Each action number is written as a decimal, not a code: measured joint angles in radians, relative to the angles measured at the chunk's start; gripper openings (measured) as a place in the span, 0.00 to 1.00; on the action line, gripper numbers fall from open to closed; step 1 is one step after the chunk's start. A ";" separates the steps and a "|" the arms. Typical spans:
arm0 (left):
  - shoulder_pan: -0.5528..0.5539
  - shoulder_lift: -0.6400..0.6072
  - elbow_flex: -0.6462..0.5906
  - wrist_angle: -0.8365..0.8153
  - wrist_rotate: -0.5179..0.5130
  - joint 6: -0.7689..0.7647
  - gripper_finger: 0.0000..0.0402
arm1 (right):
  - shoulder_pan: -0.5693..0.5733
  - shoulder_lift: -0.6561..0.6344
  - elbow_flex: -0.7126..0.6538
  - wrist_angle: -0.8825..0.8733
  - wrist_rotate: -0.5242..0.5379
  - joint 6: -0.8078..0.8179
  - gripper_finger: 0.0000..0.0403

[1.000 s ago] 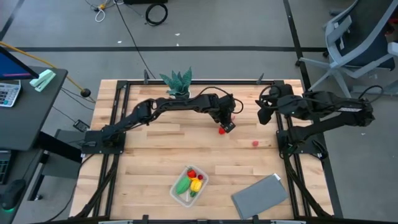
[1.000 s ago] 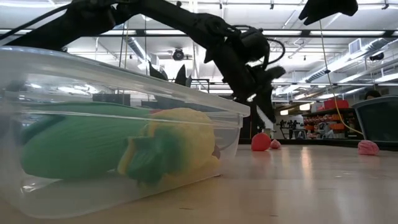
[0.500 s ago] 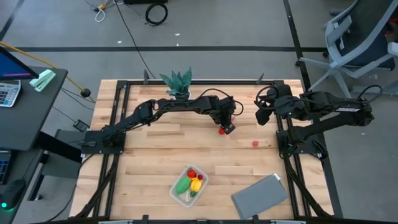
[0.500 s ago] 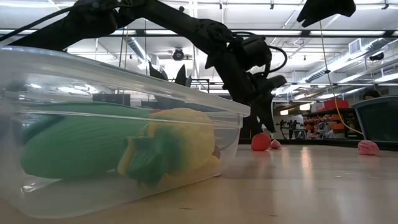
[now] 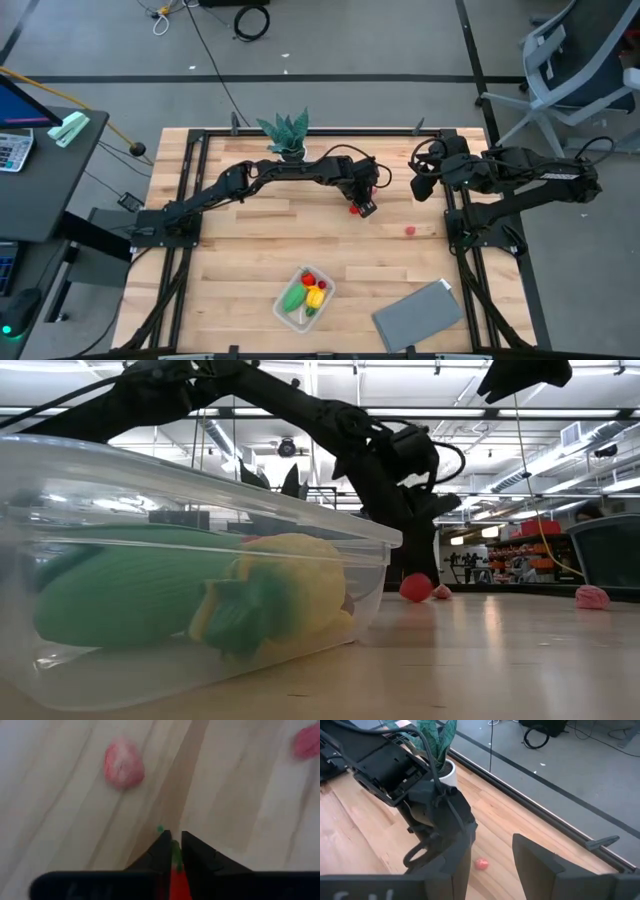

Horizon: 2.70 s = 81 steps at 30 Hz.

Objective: Pick and placing Produce into tupperware
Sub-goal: Put the red strawberry into the transparent bin

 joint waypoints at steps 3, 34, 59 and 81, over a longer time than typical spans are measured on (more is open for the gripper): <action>0.000 0.002 -0.002 -0.027 0.000 0.000 0.03 | 0.000 0.000 0.000 -0.001 0.000 0.000 0.38; -0.049 -0.013 0.051 -0.294 0.049 0.061 0.53 | 0.000 0.000 0.000 -0.037 -0.030 -0.009 0.38; -0.072 -0.012 0.167 -0.449 -0.030 0.103 0.01 | 0.000 0.000 0.000 -0.037 -0.030 0.000 0.38; -0.455 -0.218 0.138 -0.871 0.088 -0.602 0.01 | 0.000 0.000 0.000 -0.054 -0.030 -0.010 0.38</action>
